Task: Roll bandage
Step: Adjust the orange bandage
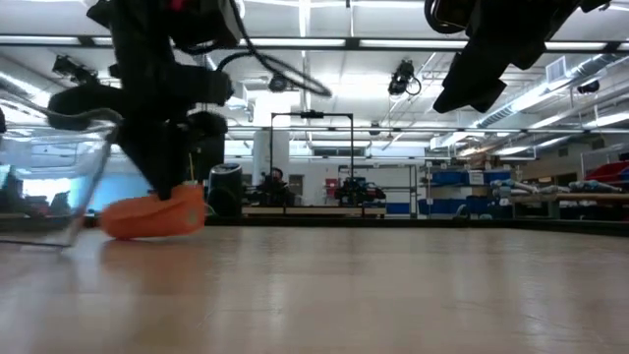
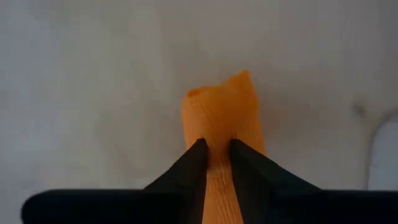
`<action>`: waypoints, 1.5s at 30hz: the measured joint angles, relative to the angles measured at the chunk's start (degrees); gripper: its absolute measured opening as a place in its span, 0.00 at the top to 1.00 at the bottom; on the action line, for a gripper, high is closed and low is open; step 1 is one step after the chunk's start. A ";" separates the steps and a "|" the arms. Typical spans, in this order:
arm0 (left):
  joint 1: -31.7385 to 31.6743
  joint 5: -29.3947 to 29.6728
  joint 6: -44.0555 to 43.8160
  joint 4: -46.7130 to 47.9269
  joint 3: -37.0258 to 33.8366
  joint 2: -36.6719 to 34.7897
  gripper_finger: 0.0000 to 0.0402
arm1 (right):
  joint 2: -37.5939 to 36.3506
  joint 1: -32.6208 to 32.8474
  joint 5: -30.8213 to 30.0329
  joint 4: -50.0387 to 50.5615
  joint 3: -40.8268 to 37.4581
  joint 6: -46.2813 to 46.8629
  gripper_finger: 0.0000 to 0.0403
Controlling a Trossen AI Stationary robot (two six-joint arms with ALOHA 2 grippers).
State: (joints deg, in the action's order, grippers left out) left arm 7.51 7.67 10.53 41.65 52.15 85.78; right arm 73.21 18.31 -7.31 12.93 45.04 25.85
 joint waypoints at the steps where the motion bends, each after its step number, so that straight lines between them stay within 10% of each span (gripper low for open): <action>1: -0.06 1.66 0.96 -0.02 0.67 -0.02 0.81 | 0.00 0.00 -0.01 -0.08 0.00 -0.02 0.59; 26: -1.91 0.04 3.84 -4.10 2.46 1.83 0.68 | 0.00 -0.04 -0.58 -3.97 -0.03 -2.54 0.59; 45: 0.58 11.30 4.33 -6.68 2.30 7.47 0.60 | 0.00 -0.04 -2.99 -4.31 -0.04 -4.61 0.60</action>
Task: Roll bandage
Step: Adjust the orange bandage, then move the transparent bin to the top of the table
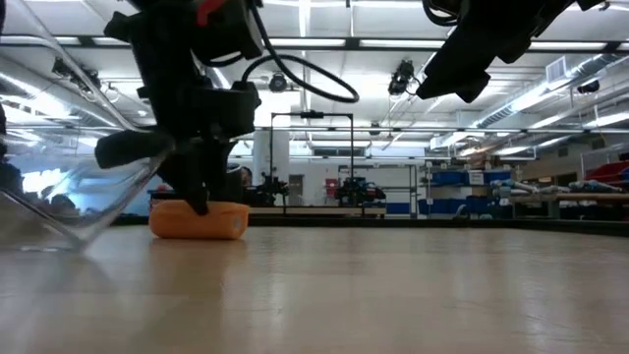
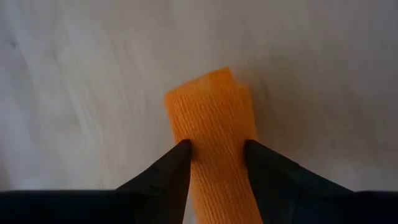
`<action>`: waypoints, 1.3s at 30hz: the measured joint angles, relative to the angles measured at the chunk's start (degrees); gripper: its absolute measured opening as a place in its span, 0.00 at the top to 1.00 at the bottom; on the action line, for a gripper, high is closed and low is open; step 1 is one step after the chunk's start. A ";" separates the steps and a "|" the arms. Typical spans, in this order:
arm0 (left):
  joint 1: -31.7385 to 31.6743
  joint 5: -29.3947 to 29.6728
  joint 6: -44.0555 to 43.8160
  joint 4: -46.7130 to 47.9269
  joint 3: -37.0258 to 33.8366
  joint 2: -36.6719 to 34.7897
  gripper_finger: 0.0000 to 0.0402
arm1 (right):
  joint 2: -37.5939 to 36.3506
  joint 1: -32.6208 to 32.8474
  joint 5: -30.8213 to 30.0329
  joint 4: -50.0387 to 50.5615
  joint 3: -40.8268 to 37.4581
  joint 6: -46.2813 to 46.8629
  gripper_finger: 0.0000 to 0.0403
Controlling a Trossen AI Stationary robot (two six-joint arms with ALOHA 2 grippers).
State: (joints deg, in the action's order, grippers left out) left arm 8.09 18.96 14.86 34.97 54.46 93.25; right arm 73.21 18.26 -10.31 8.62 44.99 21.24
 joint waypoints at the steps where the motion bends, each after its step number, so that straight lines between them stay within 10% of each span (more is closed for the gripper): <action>1: 0.09 0.26 -0.01 0.01 0.09 0.03 0.60 | 0.00 0.00 0.00 -0.05 0.00 0.02 0.60; 20: 0.71 6.93 -0.24 13.82 16.10 -0.21 0.60 | 0.00 0.00 -0.11 -1.32 0.00 -0.99 0.60; 39: 1.89 -16.88 -8.07 30.32 18.40 -9.76 0.60 | -0.02 0.50 -0.08 -1.71 0.00 -1.92 0.60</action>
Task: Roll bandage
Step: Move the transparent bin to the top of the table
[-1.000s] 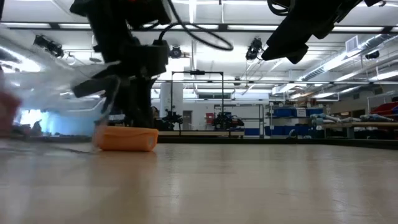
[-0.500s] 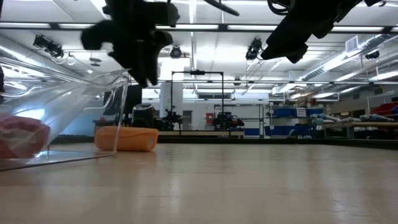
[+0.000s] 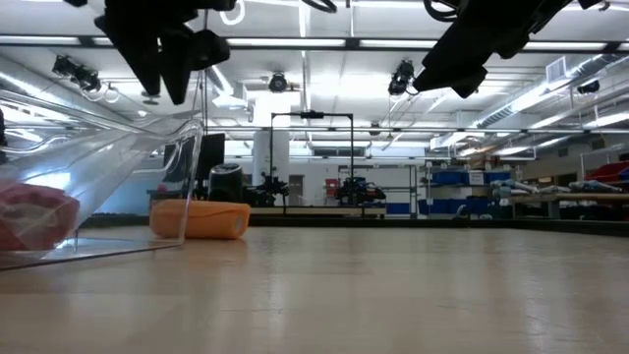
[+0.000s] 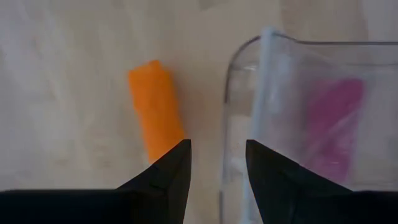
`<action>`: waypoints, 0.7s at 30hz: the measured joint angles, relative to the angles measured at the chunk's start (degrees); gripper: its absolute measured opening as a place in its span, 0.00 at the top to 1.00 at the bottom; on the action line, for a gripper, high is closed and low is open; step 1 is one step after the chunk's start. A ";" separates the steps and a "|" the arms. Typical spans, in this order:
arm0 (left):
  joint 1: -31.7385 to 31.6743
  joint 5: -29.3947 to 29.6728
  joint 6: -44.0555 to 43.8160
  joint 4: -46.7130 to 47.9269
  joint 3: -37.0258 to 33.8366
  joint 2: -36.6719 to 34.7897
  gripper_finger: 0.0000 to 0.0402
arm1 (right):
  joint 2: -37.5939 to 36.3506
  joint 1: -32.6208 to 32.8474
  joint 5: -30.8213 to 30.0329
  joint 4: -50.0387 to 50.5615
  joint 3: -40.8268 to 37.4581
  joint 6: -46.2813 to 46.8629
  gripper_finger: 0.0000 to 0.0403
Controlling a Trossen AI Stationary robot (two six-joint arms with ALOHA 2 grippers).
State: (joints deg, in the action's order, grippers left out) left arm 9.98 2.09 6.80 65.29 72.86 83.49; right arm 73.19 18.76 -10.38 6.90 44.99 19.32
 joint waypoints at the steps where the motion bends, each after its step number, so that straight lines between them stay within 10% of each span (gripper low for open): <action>1: 0.05 -0.57 -0.63 0.28 0.00 -0.05 0.60 | 0.00 0.00 0.01 0.00 0.00 -0.01 0.60; 21: 0.22 -0.95 -1.18 -6.94 -13.17 1.04 0.63 | 0.00 0.00 0.01 -0.08 0.02 -0.01 0.60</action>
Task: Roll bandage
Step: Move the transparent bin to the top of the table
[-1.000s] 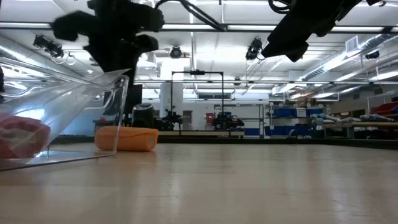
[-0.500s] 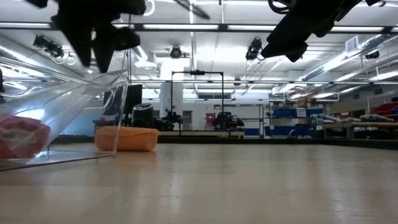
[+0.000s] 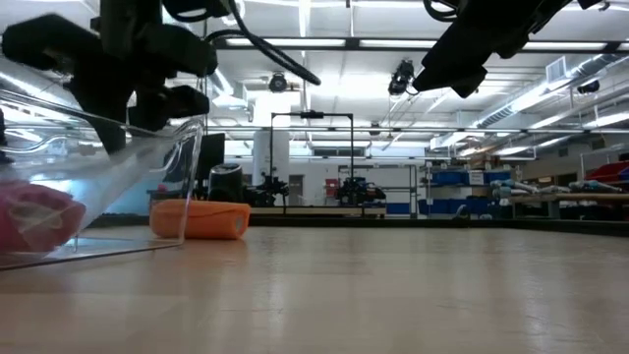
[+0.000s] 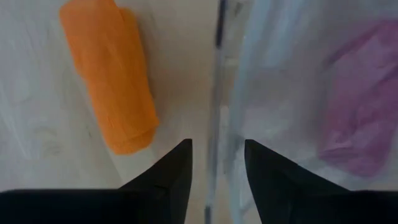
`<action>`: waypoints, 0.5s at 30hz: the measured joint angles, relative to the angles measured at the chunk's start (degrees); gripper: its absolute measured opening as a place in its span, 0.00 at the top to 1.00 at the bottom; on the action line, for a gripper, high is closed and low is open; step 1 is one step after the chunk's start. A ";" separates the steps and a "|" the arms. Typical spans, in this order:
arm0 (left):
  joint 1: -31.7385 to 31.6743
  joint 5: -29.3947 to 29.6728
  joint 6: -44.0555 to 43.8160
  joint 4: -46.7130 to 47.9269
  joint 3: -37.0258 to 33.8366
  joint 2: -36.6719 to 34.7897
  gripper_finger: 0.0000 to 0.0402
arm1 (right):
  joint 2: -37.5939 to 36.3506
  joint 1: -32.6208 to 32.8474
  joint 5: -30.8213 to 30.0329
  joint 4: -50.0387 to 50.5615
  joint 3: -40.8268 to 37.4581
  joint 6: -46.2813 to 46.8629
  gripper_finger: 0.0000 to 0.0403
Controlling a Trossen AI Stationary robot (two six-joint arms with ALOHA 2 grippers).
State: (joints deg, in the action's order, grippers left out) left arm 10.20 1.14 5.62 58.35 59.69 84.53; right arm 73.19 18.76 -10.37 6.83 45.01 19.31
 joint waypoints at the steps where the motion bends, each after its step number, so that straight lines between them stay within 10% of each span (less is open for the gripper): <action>1: 0.00 0.68 0.03 -0.08 -0.52 0.01 0.65 | 0.00 0.00 0.00 -0.04 0.00 0.00 0.60; 8: -0.15 -0.78 1.53 1.59 -0.30 0.02 0.95 | 0.00 0.00 0.00 -0.11 0.00 -0.40 0.60; 15: -2.68 -3.01 -0.03 8.33 6.36 -0.66 0.98 | 0.00 -0.02 0.02 0.06 0.00 -0.46 0.61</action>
State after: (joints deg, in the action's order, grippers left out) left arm 7.51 -1.87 5.59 66.68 66.05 83.87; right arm 73.19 18.74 -10.35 6.89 45.01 18.85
